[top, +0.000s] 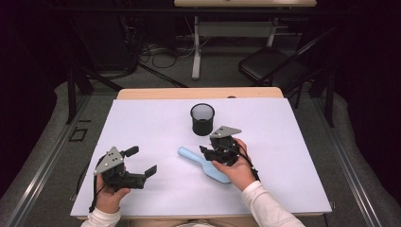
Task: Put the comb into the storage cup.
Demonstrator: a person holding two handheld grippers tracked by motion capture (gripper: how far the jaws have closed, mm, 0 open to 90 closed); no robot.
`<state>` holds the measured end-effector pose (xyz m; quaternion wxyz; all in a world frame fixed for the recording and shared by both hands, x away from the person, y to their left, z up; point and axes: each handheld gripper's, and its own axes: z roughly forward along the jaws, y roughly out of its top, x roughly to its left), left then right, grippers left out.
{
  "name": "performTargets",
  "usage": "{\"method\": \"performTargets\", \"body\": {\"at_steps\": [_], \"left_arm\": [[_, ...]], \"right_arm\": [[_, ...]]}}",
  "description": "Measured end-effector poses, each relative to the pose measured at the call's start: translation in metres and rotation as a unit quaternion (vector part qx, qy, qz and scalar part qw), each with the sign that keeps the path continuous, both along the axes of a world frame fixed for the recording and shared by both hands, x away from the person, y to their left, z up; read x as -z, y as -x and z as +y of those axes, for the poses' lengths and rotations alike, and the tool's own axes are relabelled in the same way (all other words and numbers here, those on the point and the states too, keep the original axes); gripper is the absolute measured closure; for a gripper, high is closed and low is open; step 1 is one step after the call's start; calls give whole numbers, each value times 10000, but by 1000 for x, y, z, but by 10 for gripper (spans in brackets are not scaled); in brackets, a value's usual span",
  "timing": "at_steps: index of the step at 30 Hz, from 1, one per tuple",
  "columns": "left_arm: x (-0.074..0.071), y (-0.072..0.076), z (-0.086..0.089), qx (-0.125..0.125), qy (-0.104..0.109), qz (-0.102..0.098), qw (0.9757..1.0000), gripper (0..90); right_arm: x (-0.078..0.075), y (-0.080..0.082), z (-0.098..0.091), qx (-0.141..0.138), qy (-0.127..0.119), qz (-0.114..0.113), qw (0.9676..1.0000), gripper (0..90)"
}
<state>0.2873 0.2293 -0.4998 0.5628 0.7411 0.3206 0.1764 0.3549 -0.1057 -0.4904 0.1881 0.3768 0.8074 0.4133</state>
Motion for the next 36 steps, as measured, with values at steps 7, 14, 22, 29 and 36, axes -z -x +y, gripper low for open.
{"method": "performTargets", "body": {"at_steps": [7,14,22,29,36], "left_arm": [[1,-1,1,9,45,10,10000,2],[1,-2,2,-3,49,27,10000,2],[1,-2,2,4,89,39,10000,2],[2,-3,3,-13,91,65,9999,2],[2,-3,3,-13,104,71,9999,2]], "right_arm": [[5,-9,6,5,22,164,9999,559],[10,-20,12,82,66,280,9996,653],[13,-32,21,104,220,330,9992,735],[19,-40,30,134,345,461,9983,841],[23,-48,37,193,424,697,9965,900]]}}
